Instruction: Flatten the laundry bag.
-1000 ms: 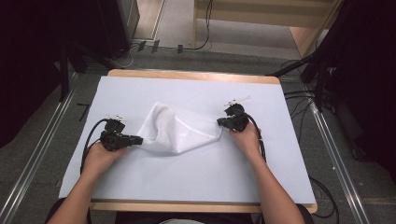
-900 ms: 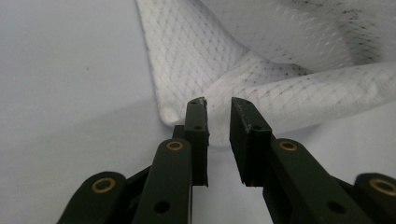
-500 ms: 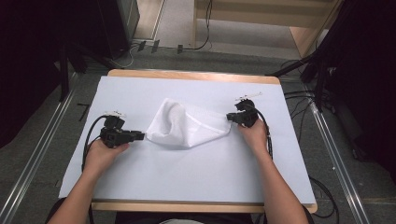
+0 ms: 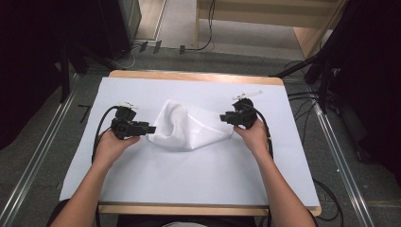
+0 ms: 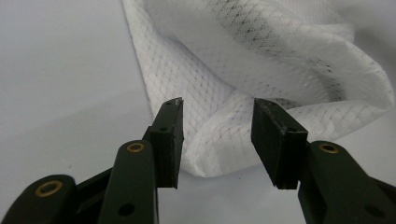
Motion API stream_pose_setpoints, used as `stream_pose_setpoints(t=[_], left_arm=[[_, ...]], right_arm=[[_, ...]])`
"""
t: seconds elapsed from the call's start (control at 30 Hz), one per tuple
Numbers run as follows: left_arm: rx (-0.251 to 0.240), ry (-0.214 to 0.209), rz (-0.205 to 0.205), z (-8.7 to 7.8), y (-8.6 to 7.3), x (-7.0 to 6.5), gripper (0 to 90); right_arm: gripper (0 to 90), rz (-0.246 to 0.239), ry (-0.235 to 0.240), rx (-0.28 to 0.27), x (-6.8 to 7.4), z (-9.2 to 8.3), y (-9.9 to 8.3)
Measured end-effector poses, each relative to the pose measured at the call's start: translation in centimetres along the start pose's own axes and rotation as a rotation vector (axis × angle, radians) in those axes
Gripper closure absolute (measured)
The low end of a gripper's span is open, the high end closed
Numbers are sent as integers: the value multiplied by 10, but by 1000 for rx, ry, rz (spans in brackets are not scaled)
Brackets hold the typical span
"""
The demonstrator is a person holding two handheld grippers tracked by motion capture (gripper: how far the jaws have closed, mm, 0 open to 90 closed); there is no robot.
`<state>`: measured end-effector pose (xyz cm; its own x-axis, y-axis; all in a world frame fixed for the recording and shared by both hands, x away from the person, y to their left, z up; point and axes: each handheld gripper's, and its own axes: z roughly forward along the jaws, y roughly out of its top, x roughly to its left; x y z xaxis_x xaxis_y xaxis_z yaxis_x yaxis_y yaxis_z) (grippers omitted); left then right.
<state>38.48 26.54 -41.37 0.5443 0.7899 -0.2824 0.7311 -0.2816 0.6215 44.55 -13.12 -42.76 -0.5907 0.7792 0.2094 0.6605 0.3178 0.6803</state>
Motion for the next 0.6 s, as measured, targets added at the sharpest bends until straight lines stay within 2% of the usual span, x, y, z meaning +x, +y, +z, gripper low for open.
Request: stream_pose_setpoints(t=[0.2,0.23,0.3,0.5,0.6], left_arm=[[7,-5,8,1,-5,1,523],[7,-5,8,1,-5,1,523],[2,-9,6,1,-6,3,523],[-2,-9,-2,1,-6,8,522],[-9,-10,-1,0,-6,9,522]], right_arm=[[606,-53,34,0,30,6,16],[606,-53,34,0,30,6,16],[602,-71,56,9,41,16,26],[592,-84,74,22,52,33,38],[584,-95,94,33,59,48,50]])
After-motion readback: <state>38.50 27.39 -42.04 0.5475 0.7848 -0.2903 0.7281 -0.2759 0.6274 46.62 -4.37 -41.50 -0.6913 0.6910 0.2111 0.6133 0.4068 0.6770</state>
